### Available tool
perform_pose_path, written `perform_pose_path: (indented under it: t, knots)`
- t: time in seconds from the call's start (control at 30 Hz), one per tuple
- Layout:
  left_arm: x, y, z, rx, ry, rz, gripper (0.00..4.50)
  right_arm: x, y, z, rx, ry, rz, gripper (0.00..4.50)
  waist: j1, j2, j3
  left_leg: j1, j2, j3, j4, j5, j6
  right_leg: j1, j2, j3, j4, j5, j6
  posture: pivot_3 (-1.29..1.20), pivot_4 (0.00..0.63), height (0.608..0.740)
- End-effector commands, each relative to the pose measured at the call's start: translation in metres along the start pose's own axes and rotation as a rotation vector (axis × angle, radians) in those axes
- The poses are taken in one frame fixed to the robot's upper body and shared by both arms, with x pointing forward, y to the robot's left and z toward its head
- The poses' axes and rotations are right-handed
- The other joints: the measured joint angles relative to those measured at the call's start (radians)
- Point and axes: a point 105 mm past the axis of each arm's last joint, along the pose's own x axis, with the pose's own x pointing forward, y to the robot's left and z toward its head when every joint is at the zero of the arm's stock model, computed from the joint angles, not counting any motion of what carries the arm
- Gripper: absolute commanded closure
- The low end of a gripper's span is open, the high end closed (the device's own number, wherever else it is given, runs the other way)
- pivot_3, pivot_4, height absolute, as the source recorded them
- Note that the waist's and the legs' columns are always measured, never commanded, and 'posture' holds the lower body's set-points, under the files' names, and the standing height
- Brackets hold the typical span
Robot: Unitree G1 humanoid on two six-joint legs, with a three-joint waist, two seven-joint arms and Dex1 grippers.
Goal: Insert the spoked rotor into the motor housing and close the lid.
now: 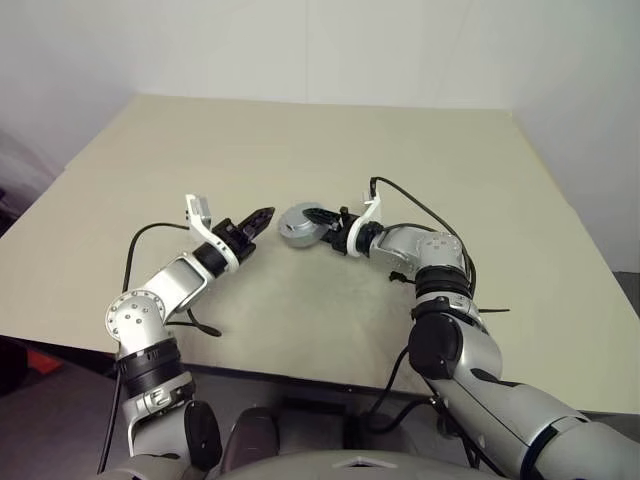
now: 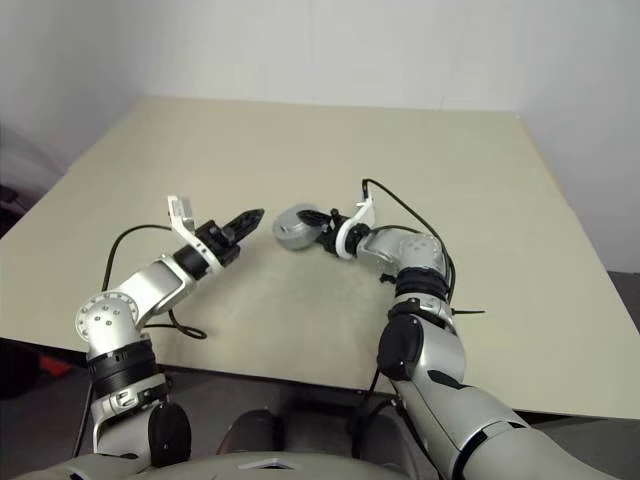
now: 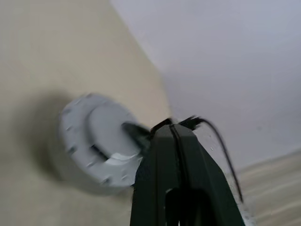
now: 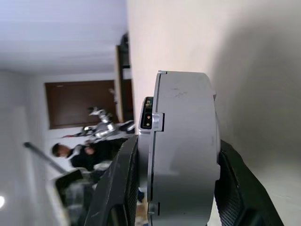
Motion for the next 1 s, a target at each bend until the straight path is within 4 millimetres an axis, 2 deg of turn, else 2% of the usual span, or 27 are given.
perform_pose_path:
  t: [0.03,0.27,0.3,0.37,0.47,0.7,0.83,1.0]
  knots:
    - [-0.008,-0.013,0.014,0.026,-0.072,-0.04,4.5,-0.004,0.038,0.018,-0.007,-0.067,0.121,2.42,0.001,0.0,0.0,-0.001,0.0,0.0,0.0,0.0,0.0,0.0,0.0,-0.001,0.0,0.0,0.0,0.0,0.0,0.74]
    - [-0.014,-0.011,0.019,-0.028,-0.144,-0.038,4.5,-0.007,0.054,0.022,0.045,-0.084,0.191,2.42,0.001,0.0,0.0,-0.004,0.0,-0.001,0.001,0.0,-0.001,0.0,0.0,-0.004,-0.001,0.0,0.001,0.0,0.0,0.74]
    - [-0.015,-0.01,0.019,-0.027,-0.15,-0.03,4.32,-0.007,0.055,0.023,0.051,-0.09,0.195,2.42,0.001,0.0,0.0,-0.004,0.0,-0.001,0.001,0.0,-0.001,0.0,0.0,-0.004,-0.001,0.0,0.001,0.0,0.0,0.74]
    - [-0.017,-0.006,0.022,-0.035,-0.175,-0.013,3.9,-0.009,0.059,0.027,0.065,-0.105,0.213,2.42,0.001,0.0,0.0,-0.004,0.0,-0.001,0.001,0.0,-0.001,0.0,0.0,-0.004,0.0,0.0,0.001,0.0,0.0,0.74]
    - [-0.017,-0.001,0.026,-0.056,-0.201,0.006,2.99,-0.012,0.068,0.028,0.065,-0.104,0.249,2.42,0.001,0.0,0.0,-0.004,0.0,-0.001,0.001,-0.002,-0.005,0.0,0.0,-0.005,0.0,0.0,0.001,0.0,0.0,0.74]
    - [-0.009,-0.002,0.022,-0.183,-0.172,-0.033,0.73,-0.02,0.082,0.011,0.015,0.0,0.322,2.42,0.002,0.0,0.0,-0.004,0.0,-0.002,0.002,-0.001,-0.005,0.0,0.0,-0.005,0.002,0.001,0.002,0.0,0.0,0.74]
    - [-0.005,-0.015,0.016,-0.218,-0.119,-0.112,0.73,-0.025,0.082,0.002,-0.014,0.047,0.335,2.42,0.005,-0.001,0.0,-0.004,0.0,-0.002,0.003,-0.001,-0.005,0.0,0.0,-0.005,0.002,0.001,0.002,0.0,0.0,0.74]
    - [0.007,-0.029,-0.002,-0.253,0.0,-0.183,0.73,-0.027,0.086,-0.01,-0.056,0.082,0.352,2.42,0.011,-0.001,0.0,-0.004,0.0,-0.002,0.005,-0.001,-0.005,0.001,0.0,-0.005,0.004,0.001,0.002,0.0,0.0,0.74]
